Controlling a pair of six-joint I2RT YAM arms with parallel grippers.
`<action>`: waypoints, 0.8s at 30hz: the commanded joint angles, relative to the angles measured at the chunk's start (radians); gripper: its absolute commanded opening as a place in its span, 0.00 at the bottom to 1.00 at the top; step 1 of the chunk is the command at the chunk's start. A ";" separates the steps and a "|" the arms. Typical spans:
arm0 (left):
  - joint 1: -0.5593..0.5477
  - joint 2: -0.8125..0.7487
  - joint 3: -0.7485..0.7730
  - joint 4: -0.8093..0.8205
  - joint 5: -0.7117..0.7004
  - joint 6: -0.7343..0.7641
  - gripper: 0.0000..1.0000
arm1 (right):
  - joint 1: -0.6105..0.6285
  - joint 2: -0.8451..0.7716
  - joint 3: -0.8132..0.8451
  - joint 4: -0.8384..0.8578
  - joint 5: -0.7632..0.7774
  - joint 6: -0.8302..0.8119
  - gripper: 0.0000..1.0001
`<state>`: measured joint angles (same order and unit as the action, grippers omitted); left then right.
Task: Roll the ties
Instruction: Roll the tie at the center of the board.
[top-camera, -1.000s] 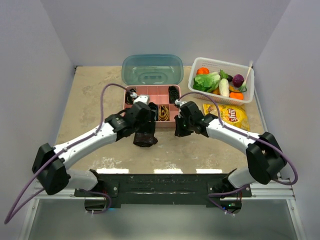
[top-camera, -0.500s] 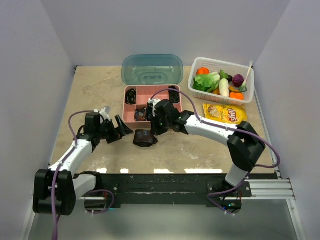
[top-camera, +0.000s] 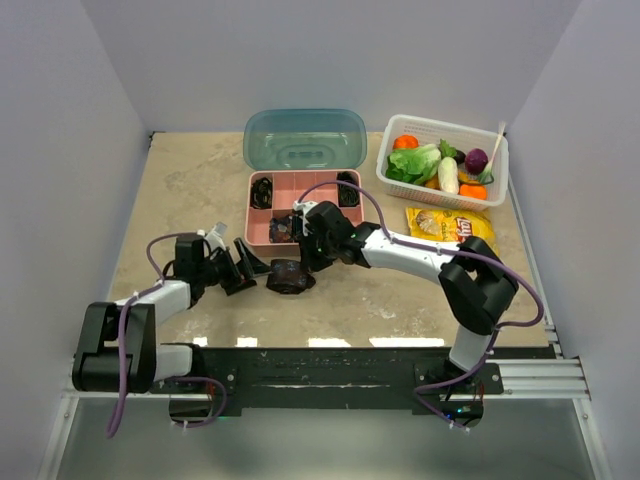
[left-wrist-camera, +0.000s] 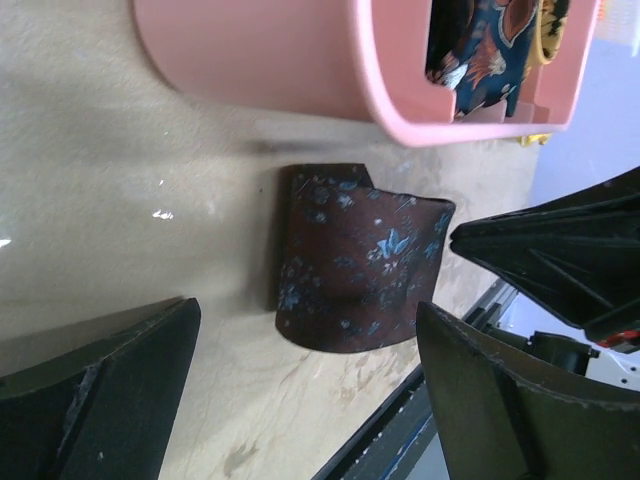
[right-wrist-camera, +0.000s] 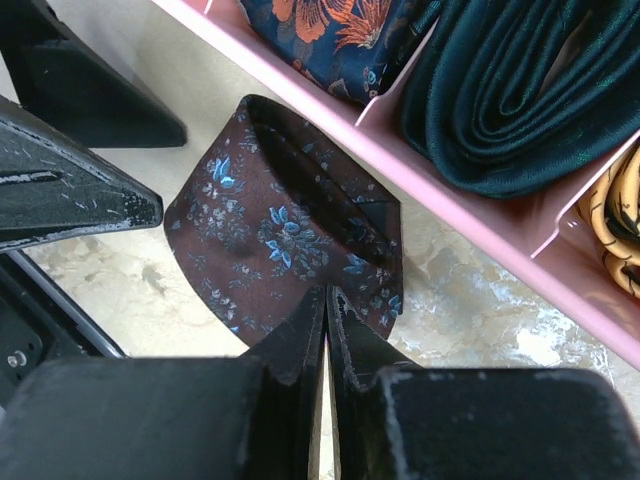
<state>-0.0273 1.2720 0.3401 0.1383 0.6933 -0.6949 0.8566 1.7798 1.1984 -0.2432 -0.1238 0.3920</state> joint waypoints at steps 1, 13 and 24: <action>-0.011 0.072 -0.026 0.125 0.003 -0.021 0.95 | 0.002 0.016 0.000 0.044 -0.017 -0.010 0.06; -0.194 0.131 0.030 0.104 -0.123 -0.035 0.92 | 0.005 0.027 -0.046 0.061 -0.010 -0.001 0.06; -0.270 0.228 0.020 0.273 -0.087 -0.084 0.77 | 0.006 0.033 -0.080 0.070 0.018 0.010 0.06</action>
<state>-0.2638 1.4448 0.3698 0.3996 0.6353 -0.7609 0.8574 1.8084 1.1320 -0.2005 -0.1219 0.3935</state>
